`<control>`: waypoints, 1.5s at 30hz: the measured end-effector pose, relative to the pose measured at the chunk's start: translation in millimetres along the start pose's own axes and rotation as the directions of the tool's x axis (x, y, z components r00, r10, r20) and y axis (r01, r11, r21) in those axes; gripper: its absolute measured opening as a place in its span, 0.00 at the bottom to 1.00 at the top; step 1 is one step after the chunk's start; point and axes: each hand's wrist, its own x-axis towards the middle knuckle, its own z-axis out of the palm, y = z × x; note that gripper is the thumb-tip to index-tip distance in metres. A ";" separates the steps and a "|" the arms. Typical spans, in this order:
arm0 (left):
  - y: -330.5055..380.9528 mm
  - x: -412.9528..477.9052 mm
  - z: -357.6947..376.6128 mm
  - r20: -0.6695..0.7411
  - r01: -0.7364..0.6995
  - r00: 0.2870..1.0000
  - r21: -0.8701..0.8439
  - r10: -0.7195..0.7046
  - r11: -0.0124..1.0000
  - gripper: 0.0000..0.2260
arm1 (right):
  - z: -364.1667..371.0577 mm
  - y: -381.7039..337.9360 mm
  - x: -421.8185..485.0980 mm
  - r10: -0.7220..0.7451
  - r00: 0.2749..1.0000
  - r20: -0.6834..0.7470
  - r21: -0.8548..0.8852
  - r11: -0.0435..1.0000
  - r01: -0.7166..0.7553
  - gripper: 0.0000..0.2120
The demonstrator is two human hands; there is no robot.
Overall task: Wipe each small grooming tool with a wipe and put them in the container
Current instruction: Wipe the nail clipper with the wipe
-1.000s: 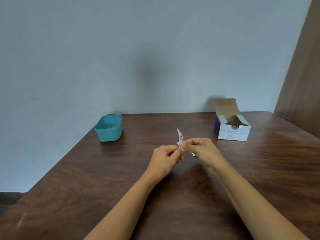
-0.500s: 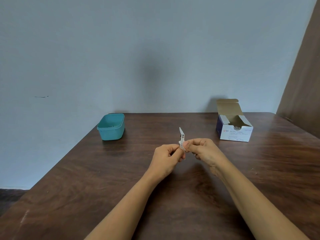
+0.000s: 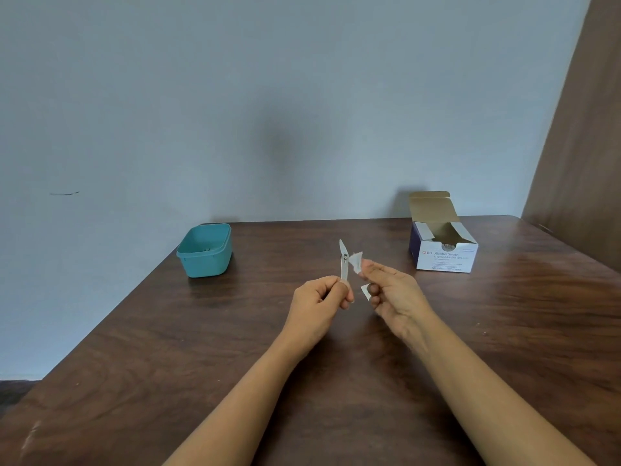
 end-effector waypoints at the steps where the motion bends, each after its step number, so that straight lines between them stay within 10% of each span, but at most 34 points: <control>1: -0.2 0.0 -0.7 0.001 -0.003 1.000 -0.001 0.003 1.000 0.14 | 0.3 1.0 -0.1 0.016 1.000 0.024 -0.051 0.999 -0.015 0.03; 20: 1.1 1.1 -6.3 0.000 -0.041 0.999 -0.003 0.041 0.999 0.14 | -0.6 -7.0 -5.9 0.075 0.981 0.181 -0.166 0.985 -0.045 0.05; 34: 2.9 -2.5 1.8 0.023 -0.067 0.998 0.122 0.065 0.990 0.14 | 10.9 12.5 -14.2 -0.477 0.858 0.191 -0.368 0.776 0.513 0.19; 41: 2.7 -1.6 -0.7 0.008 -0.049 0.999 0.086 0.048 0.995 0.13 | 11.0 2.1 -15.9 -0.132 0.978 0.160 -0.204 0.965 0.164 0.08; 45: -0.3 -1.8 0.3 -0.013 -0.074 0.997 0.132 0.077 0.988 0.14 | 12.2 4.3 -18.1 -0.191 0.969 0.159 -0.173 0.961 0.218 0.09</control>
